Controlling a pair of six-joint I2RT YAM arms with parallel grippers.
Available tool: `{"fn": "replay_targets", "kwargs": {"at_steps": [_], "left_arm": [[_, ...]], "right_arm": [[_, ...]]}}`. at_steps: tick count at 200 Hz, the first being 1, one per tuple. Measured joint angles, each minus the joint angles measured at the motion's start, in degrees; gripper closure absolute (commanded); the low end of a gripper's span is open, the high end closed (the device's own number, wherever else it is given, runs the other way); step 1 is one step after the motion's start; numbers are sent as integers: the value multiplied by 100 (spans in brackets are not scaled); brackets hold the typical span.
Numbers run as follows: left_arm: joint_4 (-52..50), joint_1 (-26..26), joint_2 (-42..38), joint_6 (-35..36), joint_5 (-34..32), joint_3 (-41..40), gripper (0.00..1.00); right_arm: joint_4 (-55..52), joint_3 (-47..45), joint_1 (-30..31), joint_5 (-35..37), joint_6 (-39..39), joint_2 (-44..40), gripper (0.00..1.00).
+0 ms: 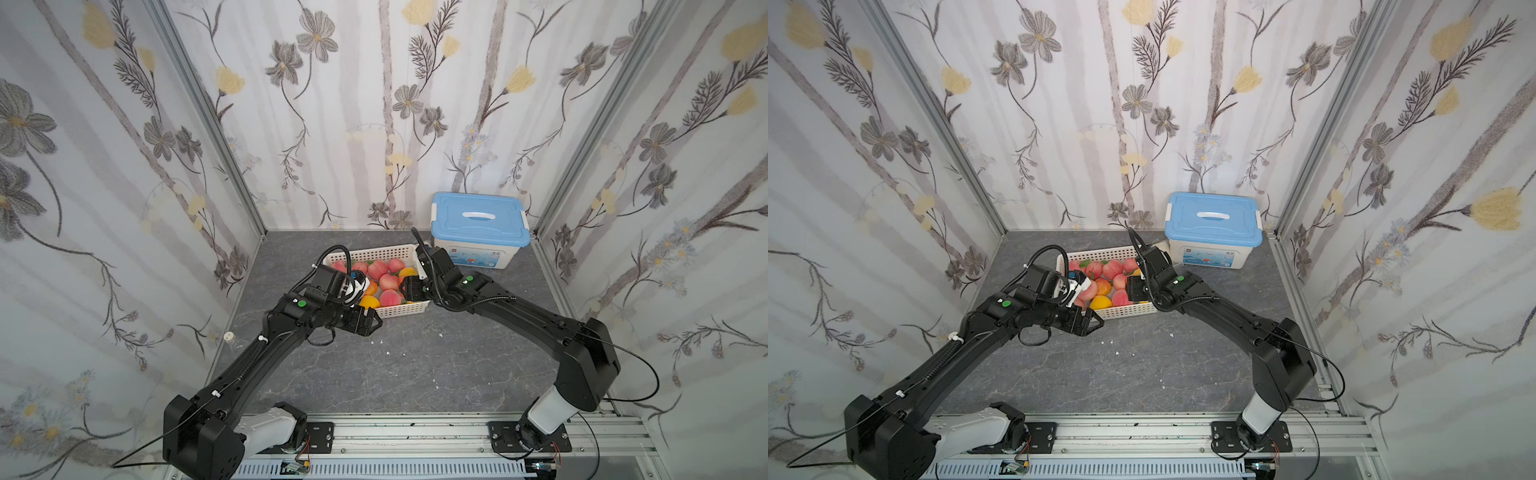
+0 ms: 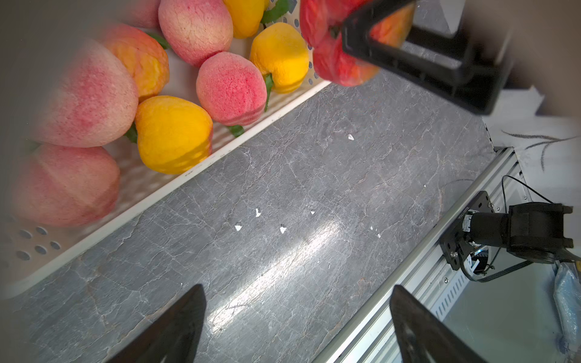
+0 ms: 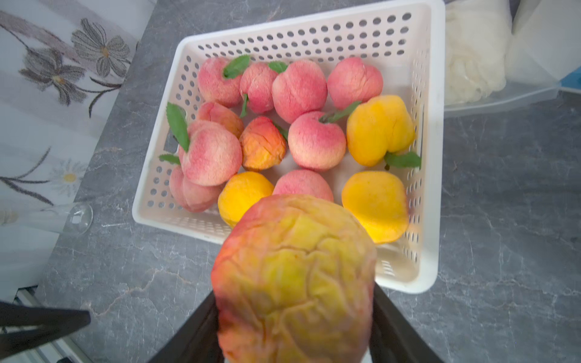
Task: Put the peaches into the basket
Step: Pick up the peach from the center of the board, then place the peach in the basket.
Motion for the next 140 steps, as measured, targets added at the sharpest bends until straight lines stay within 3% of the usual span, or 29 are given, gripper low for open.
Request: {"fn": "replay_targets", "kwargs": {"at_steps": [140], "left_arm": [[0,42,-20,0,-17,0,7]], "right_arm": [[-612,3309,-570,839,-708,2730,35]]}}
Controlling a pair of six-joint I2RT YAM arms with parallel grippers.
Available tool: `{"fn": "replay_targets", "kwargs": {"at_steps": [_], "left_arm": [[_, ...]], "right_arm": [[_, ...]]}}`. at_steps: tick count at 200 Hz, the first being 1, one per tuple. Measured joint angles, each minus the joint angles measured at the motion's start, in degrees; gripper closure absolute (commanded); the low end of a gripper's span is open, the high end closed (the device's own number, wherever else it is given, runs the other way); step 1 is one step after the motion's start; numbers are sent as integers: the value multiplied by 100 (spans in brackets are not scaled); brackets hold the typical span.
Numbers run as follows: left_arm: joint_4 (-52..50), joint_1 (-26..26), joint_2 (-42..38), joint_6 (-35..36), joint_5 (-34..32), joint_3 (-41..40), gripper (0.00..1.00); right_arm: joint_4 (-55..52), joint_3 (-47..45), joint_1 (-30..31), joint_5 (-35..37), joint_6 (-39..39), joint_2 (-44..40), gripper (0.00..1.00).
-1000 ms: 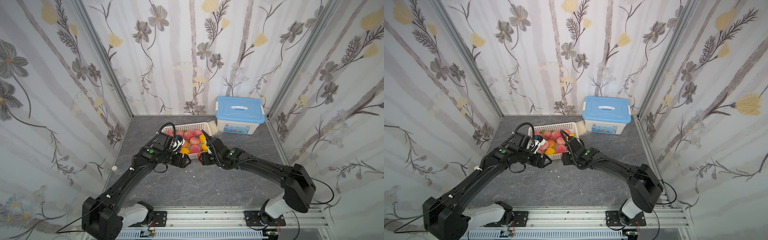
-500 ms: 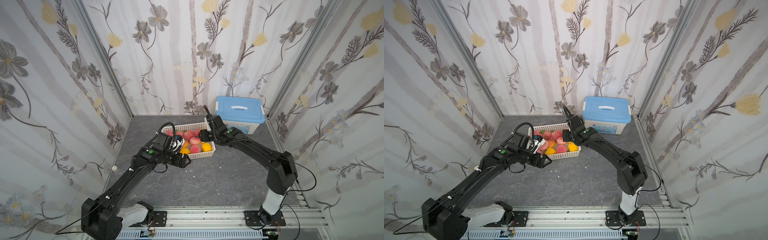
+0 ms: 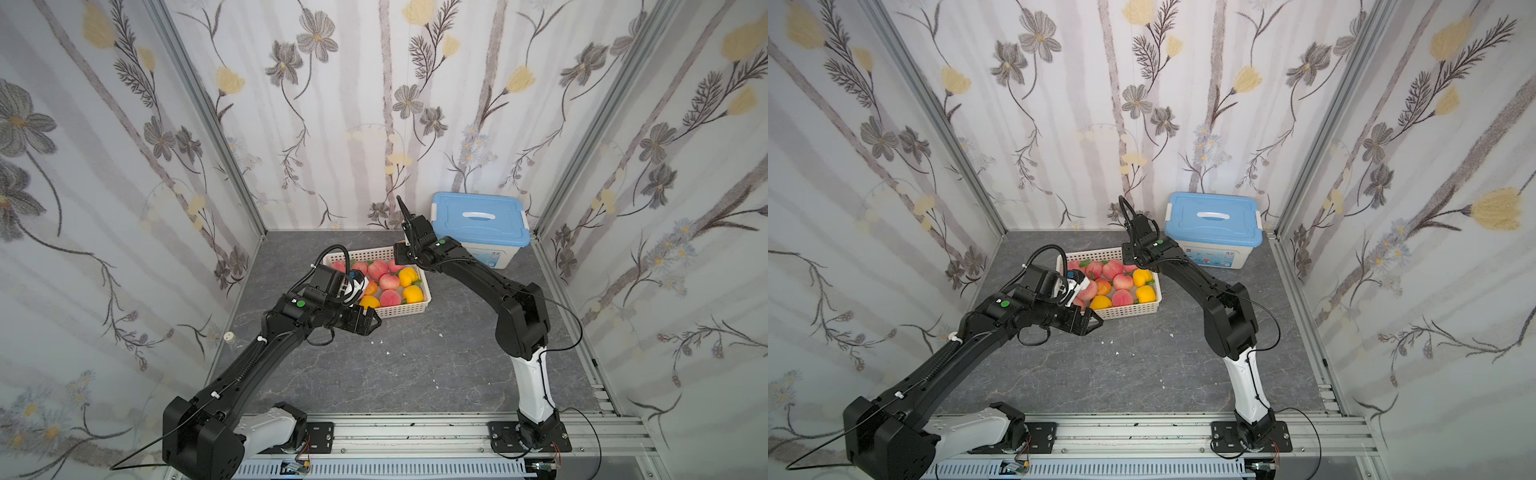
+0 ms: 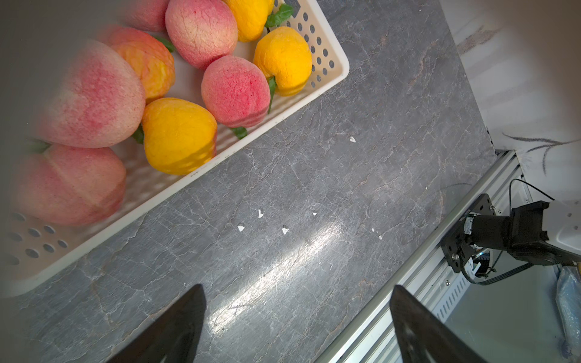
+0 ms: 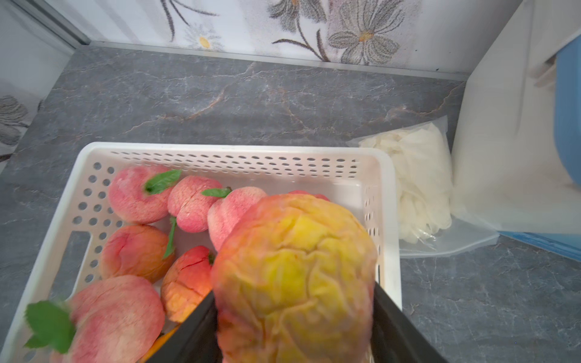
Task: Put the peaches into the basket
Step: Place the peach in the basket.
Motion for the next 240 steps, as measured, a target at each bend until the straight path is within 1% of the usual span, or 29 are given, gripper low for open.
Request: {"fn": "replay_targets", "kwargs": {"at_steps": [41,58,74,131,202,240], "left_arm": [[0,11,39,0,0,7,7],[0,17,39,0,0,7,7],[0,17,39,0,0,7,7],[0,39,39,0,2,7,7],[0,46,42,0,2,7,7],[0,50,42,0,2,7,7]], "right_arm": [[-308,822,-70,192,4,682,34],[-431,1110,-70,205,46,929,32],[-503,1248,-76,223,120,1080,30],[-793,1620,-173,361,413,1390,29],[-990,1700,-153,345,496,1386,27],[-1145,1676,-28,354,461,979,24]]}}
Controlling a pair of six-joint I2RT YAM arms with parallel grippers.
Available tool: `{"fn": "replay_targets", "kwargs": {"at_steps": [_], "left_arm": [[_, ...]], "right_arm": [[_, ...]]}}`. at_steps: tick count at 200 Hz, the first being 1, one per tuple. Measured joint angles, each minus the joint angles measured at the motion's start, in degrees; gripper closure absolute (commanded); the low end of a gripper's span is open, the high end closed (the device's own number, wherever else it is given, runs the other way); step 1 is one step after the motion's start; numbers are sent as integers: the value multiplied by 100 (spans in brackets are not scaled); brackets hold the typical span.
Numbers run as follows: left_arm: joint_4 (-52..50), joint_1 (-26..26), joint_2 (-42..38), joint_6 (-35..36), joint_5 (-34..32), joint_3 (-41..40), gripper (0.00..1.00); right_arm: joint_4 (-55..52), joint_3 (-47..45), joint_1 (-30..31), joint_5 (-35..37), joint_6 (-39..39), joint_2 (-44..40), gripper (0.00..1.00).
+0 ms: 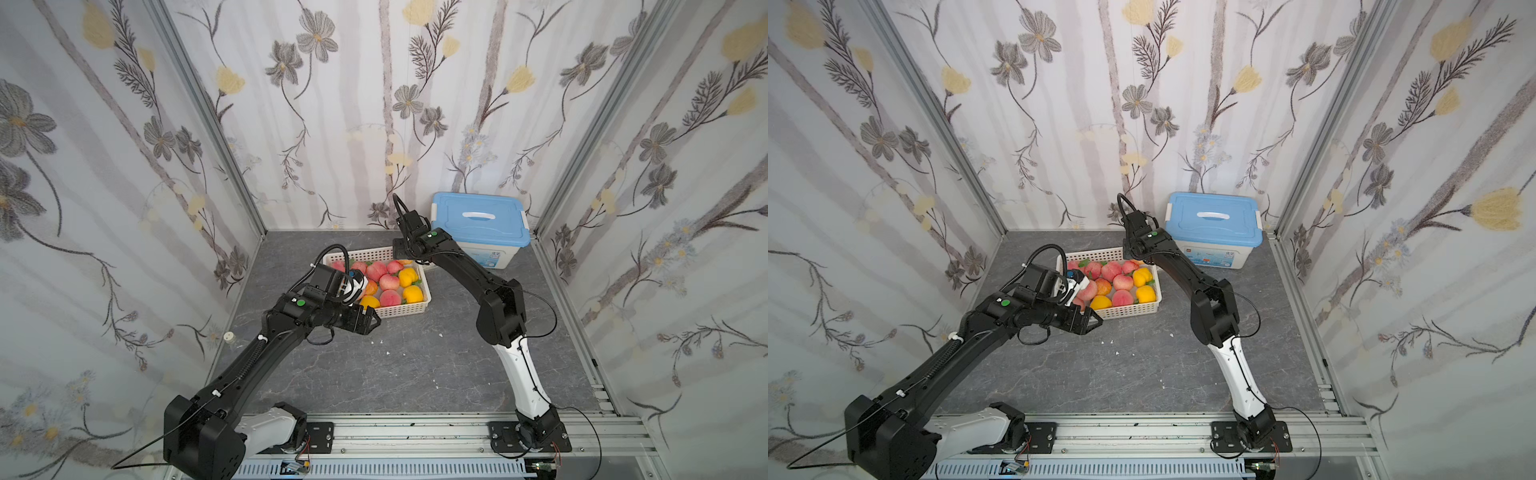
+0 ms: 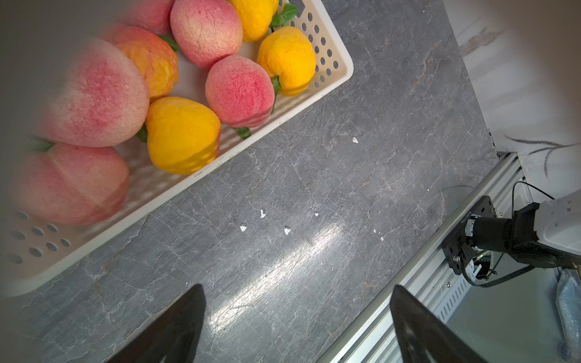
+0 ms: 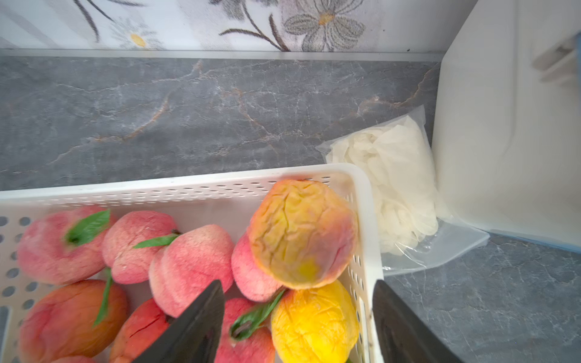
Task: Put the peaches into the basket
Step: Place the peach in the basket, then reset both arms
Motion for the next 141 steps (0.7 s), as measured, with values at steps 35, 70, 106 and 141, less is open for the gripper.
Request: {"fn": "replay_targets", "kwargs": {"at_steps": [35,70,106,141], "left_arm": [[0,0,-9,0,-2,0,7],[2,0,-13,0,2,0,7],[15,7,-13,0,-2,0,7],[44,20,-33,-4,-33,0,7]], "right_arm": [[192,-907,219,11,-109,-907,24],[872,-2811,310,-186,-264,-2267,23],[1631,-4570,256,-590,-686,-3609,20],[2402,-6513,129,-1211,-1432,-4999,14]]}}
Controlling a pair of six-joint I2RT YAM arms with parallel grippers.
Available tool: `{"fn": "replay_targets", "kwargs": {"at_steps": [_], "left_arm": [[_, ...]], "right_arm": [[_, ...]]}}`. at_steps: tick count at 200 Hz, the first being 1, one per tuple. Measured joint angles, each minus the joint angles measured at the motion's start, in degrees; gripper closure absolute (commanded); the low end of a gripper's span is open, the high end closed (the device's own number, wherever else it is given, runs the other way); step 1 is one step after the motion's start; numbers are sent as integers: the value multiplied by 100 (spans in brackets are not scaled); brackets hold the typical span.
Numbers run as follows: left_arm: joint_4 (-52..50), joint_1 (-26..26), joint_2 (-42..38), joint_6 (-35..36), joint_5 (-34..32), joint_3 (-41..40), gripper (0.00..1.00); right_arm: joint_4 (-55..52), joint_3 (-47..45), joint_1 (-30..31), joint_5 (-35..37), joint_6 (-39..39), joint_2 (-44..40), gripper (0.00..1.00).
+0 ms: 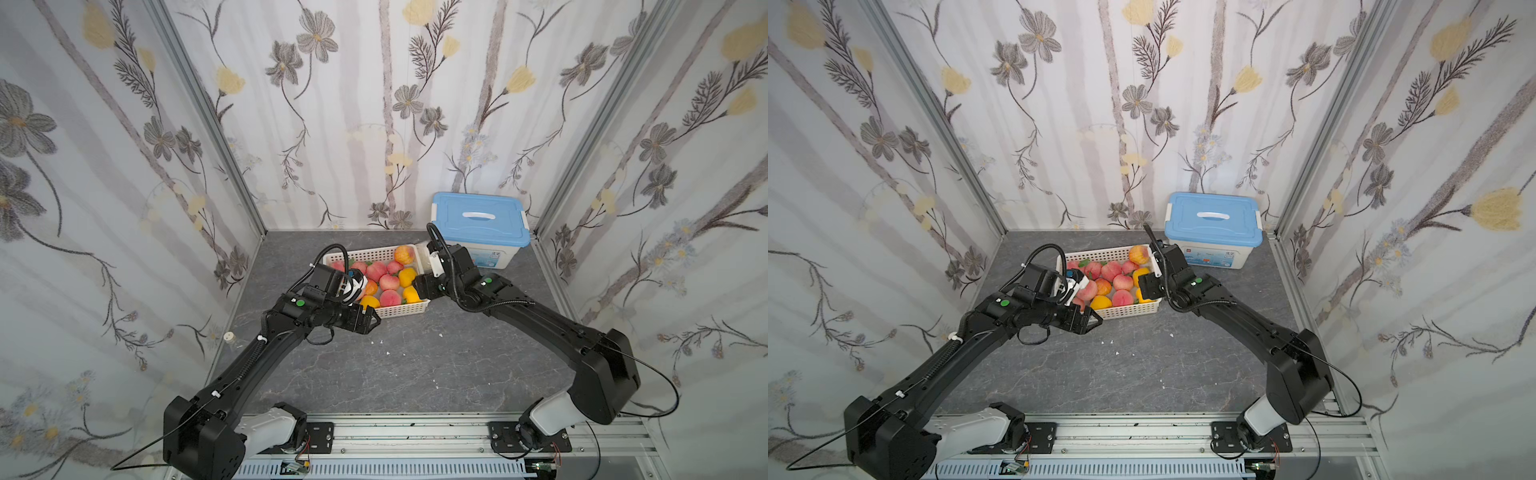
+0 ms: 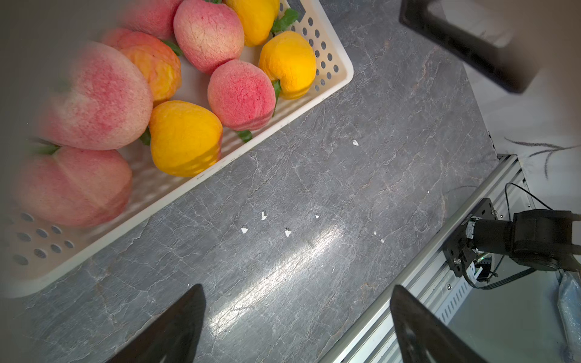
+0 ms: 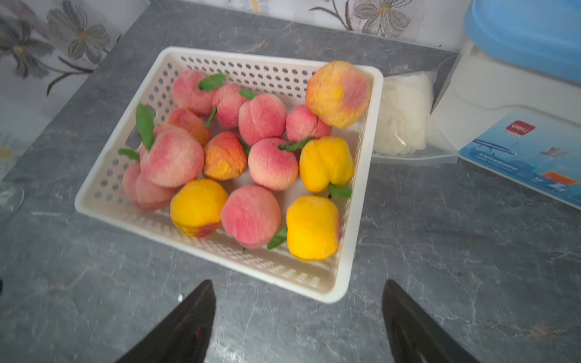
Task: Put the peaches into the basket
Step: Reset both arms
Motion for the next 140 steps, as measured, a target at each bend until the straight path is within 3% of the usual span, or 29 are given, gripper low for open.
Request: {"fn": "replay_targets", "kwargs": {"at_steps": [34,85,122,140], "left_arm": [[13,4,-2,-22,-37,-2,7],[31,50,-20,-22,-232,-11,7],[52,50,-13,-37,-273,-20,7],[90,61,-7,-63,-295,-20,7]], "right_arm": [[345,-1261,-286,-400,-656,-1226,15],[885,-2909,-669,-236,-1104,-2726,16],[1353,-3797,-1169,-31,-1366,-3825,3],[1563,-3963,-1519,184,-1388,-4024,3]]}}
